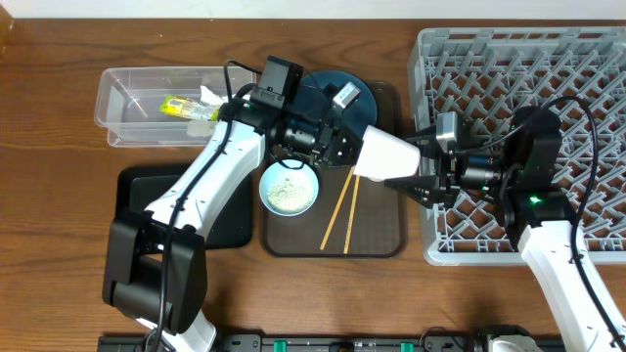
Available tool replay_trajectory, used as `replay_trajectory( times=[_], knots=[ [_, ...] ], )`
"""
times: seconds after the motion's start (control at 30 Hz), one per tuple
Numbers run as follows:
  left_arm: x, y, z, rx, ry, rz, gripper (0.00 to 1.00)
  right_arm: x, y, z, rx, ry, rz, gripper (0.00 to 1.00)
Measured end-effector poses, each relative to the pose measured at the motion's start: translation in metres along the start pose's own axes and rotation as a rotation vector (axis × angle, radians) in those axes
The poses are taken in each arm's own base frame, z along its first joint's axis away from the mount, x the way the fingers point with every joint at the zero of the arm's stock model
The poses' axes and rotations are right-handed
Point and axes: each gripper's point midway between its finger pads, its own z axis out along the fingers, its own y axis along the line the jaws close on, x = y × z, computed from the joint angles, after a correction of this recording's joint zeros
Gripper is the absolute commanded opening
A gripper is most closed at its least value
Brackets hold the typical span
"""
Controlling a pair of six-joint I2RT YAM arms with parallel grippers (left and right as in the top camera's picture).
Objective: Sort waste into correct bins and load items into the dishwasher rack
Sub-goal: 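Lift the pink cup with the left gripper and hand it to the right gripper, then carry the pink cup with the right gripper into the dish rack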
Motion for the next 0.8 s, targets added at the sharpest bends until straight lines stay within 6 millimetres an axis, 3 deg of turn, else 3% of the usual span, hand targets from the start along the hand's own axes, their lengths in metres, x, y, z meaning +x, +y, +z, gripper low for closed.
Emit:
replay_trajectory(
  times=[0.23,0.27,0.37,0.43,0.53,0.67,0.8],
  knots=[
    [-0.001,0.0,-0.001,-0.002,-0.004,0.002,0.1,0.0,-0.002,0.0,0.009,0.0,-0.006,0.6],
    [-0.001,0.0,-0.001,-0.002,-0.004,0.002,0.15,0.0,-0.002,0.0,0.01,0.0,-0.007,0.59],
    [-0.001,0.002,-0.001,-0.009,-0.007,0.003,0.48,0.0,-0.001,0.0,0.007,0.0,-0.007,0.57],
    [-0.002,0.006,-0.001,-0.034,-0.014,-0.005,0.54,0.001,-0.002,0.0,0.014,0.003,0.005,0.59],
    [-0.006,0.022,-0.002,-0.127,-0.043,-0.032,0.61,0.007,-0.009,0.0,0.059,0.024,0.073,0.57],
    [-0.005,0.064,-0.013,-0.359,-0.098,-0.121,0.68,0.028,-0.023,-0.003,0.166,0.084,0.21,0.49],
    [0.0,0.104,-0.043,-0.607,-0.158,-0.212,0.72,0.046,-0.039,-0.009,0.291,0.141,0.312,0.47]
  ],
)
